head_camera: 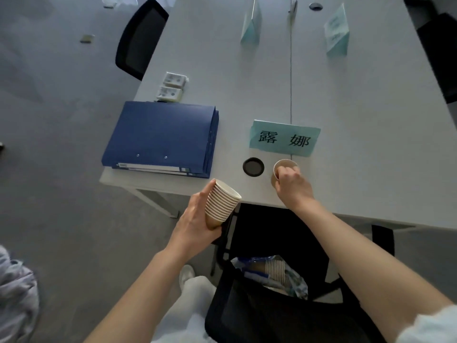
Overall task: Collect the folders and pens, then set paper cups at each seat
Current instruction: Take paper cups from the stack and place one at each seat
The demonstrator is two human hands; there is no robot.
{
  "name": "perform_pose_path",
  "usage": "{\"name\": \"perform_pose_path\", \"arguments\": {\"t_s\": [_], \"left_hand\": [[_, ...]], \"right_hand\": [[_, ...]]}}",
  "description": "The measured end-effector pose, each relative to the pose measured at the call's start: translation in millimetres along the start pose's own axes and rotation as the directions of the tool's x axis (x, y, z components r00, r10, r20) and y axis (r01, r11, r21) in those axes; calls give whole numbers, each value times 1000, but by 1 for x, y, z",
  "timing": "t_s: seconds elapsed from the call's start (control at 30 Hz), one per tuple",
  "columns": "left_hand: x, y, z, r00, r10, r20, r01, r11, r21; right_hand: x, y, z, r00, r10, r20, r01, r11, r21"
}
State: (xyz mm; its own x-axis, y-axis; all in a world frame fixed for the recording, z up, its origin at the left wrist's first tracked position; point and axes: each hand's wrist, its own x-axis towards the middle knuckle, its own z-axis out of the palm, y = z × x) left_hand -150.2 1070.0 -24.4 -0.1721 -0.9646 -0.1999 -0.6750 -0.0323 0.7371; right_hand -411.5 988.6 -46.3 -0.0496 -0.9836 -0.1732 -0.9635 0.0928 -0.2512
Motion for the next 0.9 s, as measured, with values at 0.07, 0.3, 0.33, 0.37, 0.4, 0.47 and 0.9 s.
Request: {"name": "perform_pose_path", "arguments": {"t_s": [0.07, 0.3, 0.33, 0.37, 0.4, 0.47, 0.9], "left_hand": [[-2, -5, -2, 1000, -27, -11, 27, 1000, -15], [-13, -24, -16, 998, -63, -29, 59, 991, -122], [-15, -28, -20, 998, -63, -28, 59, 989, -137], [-18, -34, -26, 998, -63, -28, 59, 988, -146], [-20, -41, -30, 998, -62, -30, 57, 988, -143], [-24, -56, -44, 998, -59, -35, 54, 990, -131], [-53, -211, -232, 989, -38, -140, 39, 999, 5]], "right_hand": [[3, -3, -2, 1000, -4, -25, 4, 1000, -29], [-2, -49, -19, 994, -65, -90, 85, 968, 238], [-8, -66, -22, 993, -104, -63, 118, 944, 307], [-15, -86, -23, 988, -147, -35, 150, 919, 364], [-22, -106, -24, 982, -188, -4, 173, 896, 408], [-36, -149, -21, 964, -258, 62, 198, 856, 478], [-56, -417, 29, 885, -396, 246, 243, 842, 481]]}}
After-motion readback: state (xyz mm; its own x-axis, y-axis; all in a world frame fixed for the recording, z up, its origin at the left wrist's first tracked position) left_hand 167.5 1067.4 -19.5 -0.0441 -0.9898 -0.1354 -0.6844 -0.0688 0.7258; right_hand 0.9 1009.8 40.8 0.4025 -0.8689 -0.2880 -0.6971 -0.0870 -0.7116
